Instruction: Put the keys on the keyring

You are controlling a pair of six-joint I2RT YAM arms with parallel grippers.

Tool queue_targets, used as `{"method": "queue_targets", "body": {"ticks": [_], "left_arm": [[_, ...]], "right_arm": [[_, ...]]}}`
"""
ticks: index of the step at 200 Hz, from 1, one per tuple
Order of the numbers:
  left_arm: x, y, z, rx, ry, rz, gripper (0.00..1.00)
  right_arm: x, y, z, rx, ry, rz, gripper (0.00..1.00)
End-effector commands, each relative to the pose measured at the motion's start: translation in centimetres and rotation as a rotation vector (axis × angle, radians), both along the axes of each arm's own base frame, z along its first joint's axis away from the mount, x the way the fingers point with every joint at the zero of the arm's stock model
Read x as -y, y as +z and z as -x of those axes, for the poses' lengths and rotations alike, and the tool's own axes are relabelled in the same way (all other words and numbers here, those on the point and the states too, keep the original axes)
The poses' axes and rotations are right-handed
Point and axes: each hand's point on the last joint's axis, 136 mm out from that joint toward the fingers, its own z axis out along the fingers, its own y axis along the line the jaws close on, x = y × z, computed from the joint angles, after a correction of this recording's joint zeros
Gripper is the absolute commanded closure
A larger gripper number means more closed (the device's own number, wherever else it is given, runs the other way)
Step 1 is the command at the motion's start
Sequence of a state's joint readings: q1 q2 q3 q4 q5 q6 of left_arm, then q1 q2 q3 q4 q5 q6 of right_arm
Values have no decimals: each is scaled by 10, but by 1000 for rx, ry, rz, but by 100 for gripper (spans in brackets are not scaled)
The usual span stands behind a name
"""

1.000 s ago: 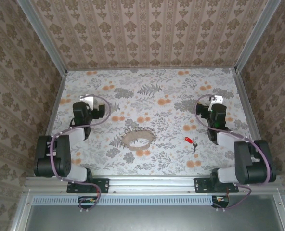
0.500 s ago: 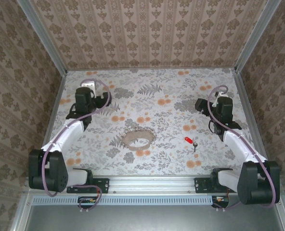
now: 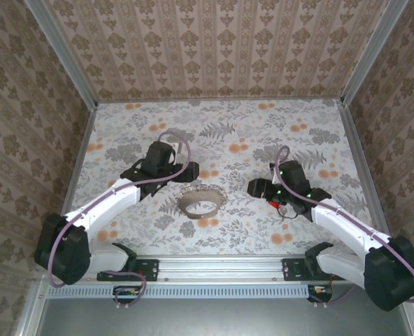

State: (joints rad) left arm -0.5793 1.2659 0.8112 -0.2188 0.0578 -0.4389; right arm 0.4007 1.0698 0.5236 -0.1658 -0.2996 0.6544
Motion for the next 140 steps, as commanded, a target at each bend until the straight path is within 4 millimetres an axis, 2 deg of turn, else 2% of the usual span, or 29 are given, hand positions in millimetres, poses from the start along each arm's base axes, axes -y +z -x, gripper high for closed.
{"method": "queue_targets", "body": {"ticks": [1, 43, 84, 104, 137, 140], "left_arm": [[-4, -2, 18, -49, 44, 54, 4], [-11, 4, 19, -14, 89, 85, 2], [-12, -6, 22, -50, 91, 67, 2], [-15, -11, 22, -62, 91, 56, 2], [-26, -12, 16, -64, 110, 57, 1], [-27, -12, 15, -64, 114, 58, 1]], "right_arm": [[-6, -15, 22, -97, -37, -15, 32], [-19, -24, 34, -119, -63, -8, 34], [-46, -34, 38, -135, 9, 63, 39], [-65, -39, 37, -162, 44, 71, 43], [-92, -44, 34, -187, 59, 58, 49], [-92, -51, 34, -203, 55, 70, 49]]}}
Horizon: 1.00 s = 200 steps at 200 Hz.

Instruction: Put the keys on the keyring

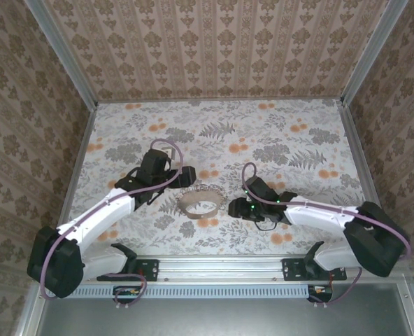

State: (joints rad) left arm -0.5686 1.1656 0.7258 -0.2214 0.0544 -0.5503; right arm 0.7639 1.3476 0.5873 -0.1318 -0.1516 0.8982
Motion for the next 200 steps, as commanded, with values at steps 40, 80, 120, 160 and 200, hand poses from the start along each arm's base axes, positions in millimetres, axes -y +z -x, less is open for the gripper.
{"method": "queue_targets", "body": {"ticks": [40, 80, 120, 160, 200], "left_arm": [[-20, -10, -9, -48, 35, 25, 1], [-27, -10, -13, -54, 51, 41, 1], [-30, -15, -7, -62, 51, 42, 1], [-31, -14, -7, -60, 54, 47, 1], [-29, -14, -6, -63, 47, 57, 1]], "right_arm": [[-31, -3, -16, -22, -53, -45, 52], [-40, -8, -20, -39, -54, -57, 53], [-47, -11, -26, -40, -50, -56, 53], [-57, -7, -34, -28, -34, -62, 55], [-60, -6, -37, -25, -29, -64, 56]]}}
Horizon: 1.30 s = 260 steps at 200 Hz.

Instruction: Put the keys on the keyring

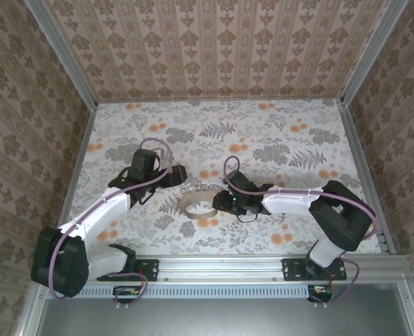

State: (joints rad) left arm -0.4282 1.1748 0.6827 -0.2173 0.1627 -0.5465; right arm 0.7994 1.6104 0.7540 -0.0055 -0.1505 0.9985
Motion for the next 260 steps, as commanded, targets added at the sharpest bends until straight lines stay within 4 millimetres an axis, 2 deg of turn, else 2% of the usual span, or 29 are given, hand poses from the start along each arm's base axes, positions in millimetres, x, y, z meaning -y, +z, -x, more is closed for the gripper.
{"method": "queue_targets", "body": {"ticks": [1, 40, 84, 88, 103, 129, 164, 260], "left_arm": [[0, 5, 1, 13, -11, 16, 1], [3, 4, 4, 9, -31, 28, 1], [19, 12, 18, 8, -151, 30, 2], [27, 13, 25, 9, -188, 21, 2], [33, 14, 31, 10, -223, -14, 2], [36, 17, 33, 20, -228, -20, 2], [31, 15, 28, 19, -172, -23, 2], [19, 17, 33, 39, -131, -38, 1]], "right_arm": [[-9, 4, -2, 6, 19, -15, 56], [-7, 8, -1, 14, 19, -21, 57], [18, 16, 7, 60, 39, 66, 56], [20, 16, 8, 63, 44, 78, 56], [27, 17, 11, 57, 59, 101, 56], [24, 15, 18, 37, 79, 91, 57], [15, 9, 21, 18, 75, 60, 58], [1, 3, -14, 38, 89, 121, 61]]}}
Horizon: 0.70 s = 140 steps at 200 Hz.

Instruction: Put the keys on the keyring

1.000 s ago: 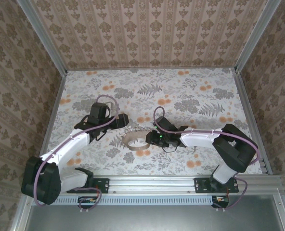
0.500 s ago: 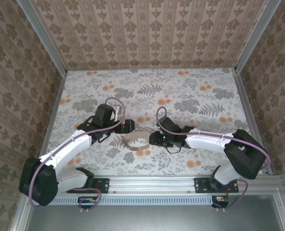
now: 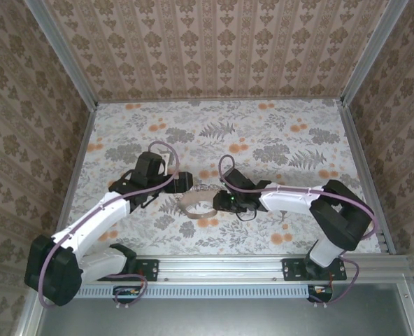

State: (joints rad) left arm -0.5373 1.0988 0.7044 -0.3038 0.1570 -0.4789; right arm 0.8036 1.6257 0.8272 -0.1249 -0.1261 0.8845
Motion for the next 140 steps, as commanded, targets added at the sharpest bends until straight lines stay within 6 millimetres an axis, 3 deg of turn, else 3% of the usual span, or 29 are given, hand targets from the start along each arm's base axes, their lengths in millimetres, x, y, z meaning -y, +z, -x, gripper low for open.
{"method": "queue_targets", "body": {"ticks": [1, 95, 111, 140], "left_arm": [[-5, -1, 4, -3, 22, -2, 1], [-7, -3, 2, 6, 24, -7, 1], [-7, -3, 1, 7, 25, -6, 1], [-5, -1, 0, 6, 20, 3, 1]], "right_arm": [[-2, 0, -13, 12, 6, 30, 61], [-26, 2, -64, -2, 42, 3, 64], [-32, 9, -73, 11, 57, -13, 64], [-33, 42, -77, 88, 83, -43, 64]]}}
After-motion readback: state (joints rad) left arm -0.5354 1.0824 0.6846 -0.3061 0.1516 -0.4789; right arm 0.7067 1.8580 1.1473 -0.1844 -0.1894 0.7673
